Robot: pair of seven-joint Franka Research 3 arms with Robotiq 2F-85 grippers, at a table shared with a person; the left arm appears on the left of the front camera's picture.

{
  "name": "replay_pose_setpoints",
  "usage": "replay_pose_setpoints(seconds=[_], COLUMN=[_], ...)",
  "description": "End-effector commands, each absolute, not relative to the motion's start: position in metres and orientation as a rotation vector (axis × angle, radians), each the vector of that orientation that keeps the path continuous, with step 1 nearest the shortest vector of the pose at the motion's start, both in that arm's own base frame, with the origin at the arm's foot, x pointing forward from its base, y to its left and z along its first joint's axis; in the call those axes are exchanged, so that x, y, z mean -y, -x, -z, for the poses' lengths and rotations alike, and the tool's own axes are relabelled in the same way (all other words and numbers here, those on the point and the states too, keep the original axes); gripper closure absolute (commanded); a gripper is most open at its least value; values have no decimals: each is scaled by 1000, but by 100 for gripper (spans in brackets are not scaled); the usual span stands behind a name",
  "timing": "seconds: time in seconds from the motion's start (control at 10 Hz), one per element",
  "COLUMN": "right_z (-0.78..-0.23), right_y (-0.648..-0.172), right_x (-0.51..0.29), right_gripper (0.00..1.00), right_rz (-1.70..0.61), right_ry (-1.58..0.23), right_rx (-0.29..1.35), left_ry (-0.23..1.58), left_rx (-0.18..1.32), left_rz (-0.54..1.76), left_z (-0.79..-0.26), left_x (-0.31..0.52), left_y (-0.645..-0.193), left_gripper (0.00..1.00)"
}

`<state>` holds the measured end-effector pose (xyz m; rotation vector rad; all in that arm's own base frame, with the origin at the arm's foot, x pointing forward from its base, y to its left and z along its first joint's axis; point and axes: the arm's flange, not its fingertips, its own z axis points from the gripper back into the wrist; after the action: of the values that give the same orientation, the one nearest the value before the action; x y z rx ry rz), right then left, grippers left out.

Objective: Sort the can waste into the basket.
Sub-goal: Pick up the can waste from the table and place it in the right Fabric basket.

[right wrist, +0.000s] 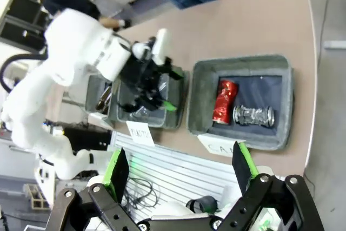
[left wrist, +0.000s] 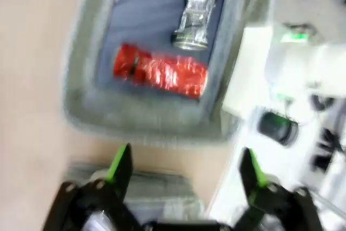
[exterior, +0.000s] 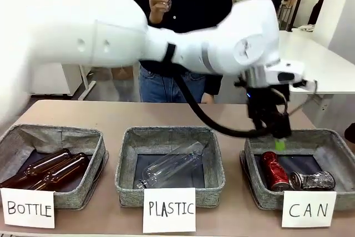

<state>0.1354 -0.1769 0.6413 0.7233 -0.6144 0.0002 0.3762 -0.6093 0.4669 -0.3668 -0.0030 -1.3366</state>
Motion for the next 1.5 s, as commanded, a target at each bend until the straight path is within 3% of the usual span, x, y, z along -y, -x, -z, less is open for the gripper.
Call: replay_pose_setpoints(seconds=[0.0,0.4,0.6,0.9,1.2,1.3,1.4], right_z=[-649,-630,-614,-601,-619,-599,-599], right_y=[-206,-332,-372,-396,-391,-400,-400], right_x=[138,27,-32,-76,-62,-72,-72], right_gripper=[0,0,0,0,0,0,0], right_rz=[-133,-320,-379,-269,71,-150,-150], right_ry=[-723,-777,-891,-1106,-1173,-1138,-1138], right_rx=[578,426,371,382,313,303,303], left_ry=[384,523,701,1086,1369,1198,1198], left_rx=[-175,59,109,223,293,241,241], left_rz=[1144,720,540,306,199,227,227], left_z=[-543,-594,-616,-629,-595,-629,-629], left_x=[498,313,210,81,0,21,21], left_y=[-376,-362,-367,-383,-405,-390,-390], left_gripper=[0,0,0,0,0,0,0])
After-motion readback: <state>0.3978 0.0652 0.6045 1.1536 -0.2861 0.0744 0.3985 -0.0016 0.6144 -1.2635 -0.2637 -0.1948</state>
